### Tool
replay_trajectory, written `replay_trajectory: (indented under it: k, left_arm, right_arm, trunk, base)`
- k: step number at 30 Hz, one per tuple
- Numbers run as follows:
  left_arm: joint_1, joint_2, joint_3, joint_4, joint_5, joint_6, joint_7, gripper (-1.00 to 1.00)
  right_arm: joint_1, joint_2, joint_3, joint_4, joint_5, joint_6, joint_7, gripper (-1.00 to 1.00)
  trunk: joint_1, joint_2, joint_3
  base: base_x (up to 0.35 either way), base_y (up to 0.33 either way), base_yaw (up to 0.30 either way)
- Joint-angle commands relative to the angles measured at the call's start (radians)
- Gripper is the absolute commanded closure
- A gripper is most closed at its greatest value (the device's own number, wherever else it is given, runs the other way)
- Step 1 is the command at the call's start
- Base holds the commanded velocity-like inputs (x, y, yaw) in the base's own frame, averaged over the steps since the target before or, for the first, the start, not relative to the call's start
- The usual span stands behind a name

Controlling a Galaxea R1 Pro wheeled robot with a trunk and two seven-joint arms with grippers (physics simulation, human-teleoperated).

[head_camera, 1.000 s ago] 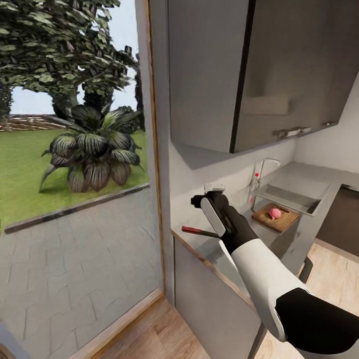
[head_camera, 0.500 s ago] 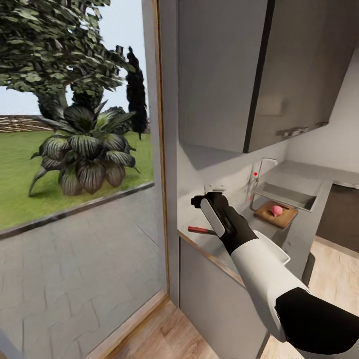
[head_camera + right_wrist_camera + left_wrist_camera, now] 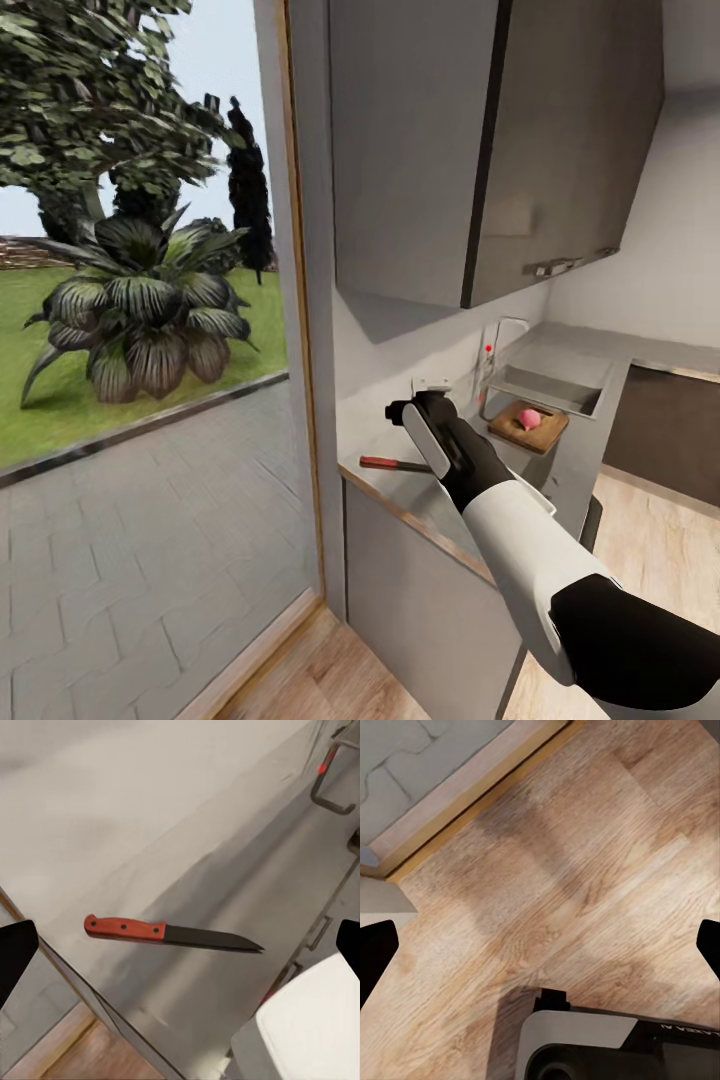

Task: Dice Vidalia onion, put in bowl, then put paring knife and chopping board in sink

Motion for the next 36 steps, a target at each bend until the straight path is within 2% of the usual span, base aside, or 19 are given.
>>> replay_trajectory:
  k: [1, 7, 15, 24, 28, 32, 36]
  left_arm:
    - [-0.001, 0.0, -0.008, 0.004, 0.008, -0.006, 0.0, -1.0]
    - [-0.001, 0.0, -0.009, 0.004, 0.008, -0.006, 0.0, -1.0]
    - [-0.001, 0.0, -0.009, 0.004, 0.008, -0.006, 0.0, -1.0]
    - [-0.001, -0.002, -0.009, 0.004, 0.008, -0.006, 0.0, -1.0]
    - [-0.001, -0.003, -0.009, 0.003, 0.008, -0.006, 0.0, -1.0]
    - [-0.001, -0.003, -0.009, 0.003, 0.008, -0.006, 0.0, -1.0]
    - [-0.001, -0.003, -0.009, 0.003, 0.008, -0.006, 0.0, -1.0]
  right_arm:
    - [-0.001, 0.0, 0.002, 0.001, -0.009, 0.001, -0.009, -1.0]
    - [-0.001, 0.0, 0.0, 0.004, -0.009, 0.001, -0.009, -1.0]
    - [-0.001, 0.0, 0.0, 0.008, -0.008, 0.001, -0.009, -1.0]
    - [-0.001, 0.0, -0.009, 0.082, -0.006, -0.001, -0.011, -1.0]
    - [-0.001, 0.0, -0.042, 0.13, -0.005, -0.027, -0.029, -1.0]
    - [-0.001, 0.0, -0.098, 0.166, -0.006, -0.058, -0.102, -1.0]
    - [-0.001, 0.0, -0.123, 0.175, -0.009, -0.069, -0.178, -1.0]
  trunk:
    - [0.0, -0.001, 0.0]
    - [0.0, -0.001, 0.0]
    - [0.0, -0.001, 0.0]
    - [0.0, -0.001, 0.0]
    - [0.0, -0.001, 0.0]
    - [0.0, -0.001, 0.0]
    - [0.0, -0.001, 0.0]
  base:
    - [0.0, 0.0, -0.004]
    - [0.0, 0.021, -0.001]
    - [0.0, 0.203, 0.0]
    - [0.0, 0.2, 0.0]
    - [0.0, 0.057, 0.0]
    - [0.0, 0.016, 0.0]
    - [0.0, 0.005, 0.0]
